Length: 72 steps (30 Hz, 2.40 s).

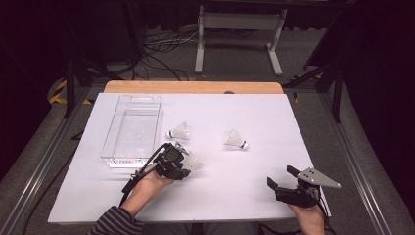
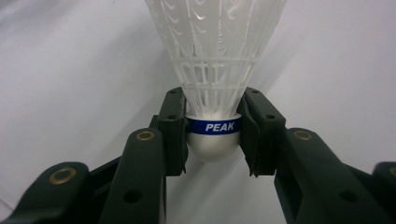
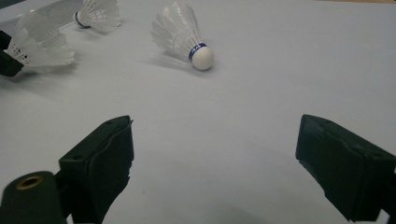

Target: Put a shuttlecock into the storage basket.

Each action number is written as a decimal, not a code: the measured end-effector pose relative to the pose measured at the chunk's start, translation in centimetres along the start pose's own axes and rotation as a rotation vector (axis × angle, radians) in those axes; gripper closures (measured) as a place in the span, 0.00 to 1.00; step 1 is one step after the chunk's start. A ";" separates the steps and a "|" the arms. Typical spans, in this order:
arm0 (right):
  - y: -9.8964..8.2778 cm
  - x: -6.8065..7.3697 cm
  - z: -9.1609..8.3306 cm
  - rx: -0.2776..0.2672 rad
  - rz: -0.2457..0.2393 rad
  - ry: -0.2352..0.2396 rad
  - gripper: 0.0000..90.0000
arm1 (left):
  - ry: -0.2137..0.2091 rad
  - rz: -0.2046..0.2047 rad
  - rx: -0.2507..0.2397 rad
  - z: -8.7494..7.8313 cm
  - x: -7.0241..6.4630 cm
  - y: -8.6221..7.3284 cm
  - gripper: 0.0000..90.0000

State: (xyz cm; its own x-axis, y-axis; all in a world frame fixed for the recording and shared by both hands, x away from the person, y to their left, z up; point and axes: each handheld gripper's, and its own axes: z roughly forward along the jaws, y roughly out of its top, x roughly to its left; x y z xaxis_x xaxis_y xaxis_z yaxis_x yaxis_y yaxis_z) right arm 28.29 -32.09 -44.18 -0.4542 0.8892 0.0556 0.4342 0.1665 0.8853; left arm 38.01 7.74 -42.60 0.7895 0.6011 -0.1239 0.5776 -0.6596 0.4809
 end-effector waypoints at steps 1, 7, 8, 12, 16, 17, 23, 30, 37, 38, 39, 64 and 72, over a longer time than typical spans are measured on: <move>0.0 0.0 0.0 -0.001 -0.002 0.000 0.13 | 0.002 0.000 0.000 -0.1 -0.1 0.0 0.73; 0.0 0.0 0.0 -0.001 -0.001 0.001 0.13 | 0.000 0.007 -0.025 -1.1 -0.5 0.1 0.73; 0.0 -0.1 0.0 -0.001 0.000 0.001 0.13 | -0.002 0.014 -0.029 -1.2 -0.5 0.2 0.73; 0.1 0.0 0.1 -0.004 0.001 0.000 0.13 | -0.008 0.014 -0.035 -1.6 -0.6 0.3 0.73; 0.2 0.0 0.2 -0.006 -0.001 0.003 0.13 | -0.009 0.018 -0.036 -2.0 -0.7 0.4 0.73; 0.2 -0.1 0.2 -0.007 -0.001 0.003 0.13 | -0.009 0.010 -0.034 -2.1 -0.7 0.4 0.73; 0.3 -0.1 0.3 -0.007 -0.003 0.000 0.13 | -0.015 0.015 -0.045 -2.5 -0.6 0.6 0.73; 0.3 -0.1 0.5 -0.009 -0.007 0.000 0.13 | -0.001 0.014 -0.061 -3.4 -0.4 0.7 0.73; 0.5 -0.1 0.8 -0.008 -0.011 -0.002 0.13 | 0.008 0.002 -0.068 -4.2 -0.1 0.7 0.73; 0.5 -0.1 0.8 -0.008 -0.013 -0.001 0.13 | 0.001 -0.003 -0.070 -4.3 0.0 0.7 0.73; 0.5 -0.1 0.8 -0.008 -0.013 -0.001 0.13 | -0.001 -0.004 -0.073 -4.4 0.1 0.7 0.73; 0.9 0.1 1.6 -0.005 -0.028 0.004 0.13 | 0.018 -0.085 -0.132 -8.1 2.3 0.3 0.73; 0.9 0.2 1.8 0.002 -0.030 0.007 0.13 | 0.033 -0.110 -0.148 -9.4 3.3 -0.2 0.73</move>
State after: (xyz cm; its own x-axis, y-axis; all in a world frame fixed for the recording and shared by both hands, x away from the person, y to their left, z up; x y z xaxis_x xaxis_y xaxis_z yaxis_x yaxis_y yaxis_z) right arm 30.00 -31.04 -44.24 -0.4725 0.8808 0.0322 0.4216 0.1938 0.8858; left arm 38.59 14.11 -34.93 0.7146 0.6820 -0.1556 0.6216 -0.5171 0.5885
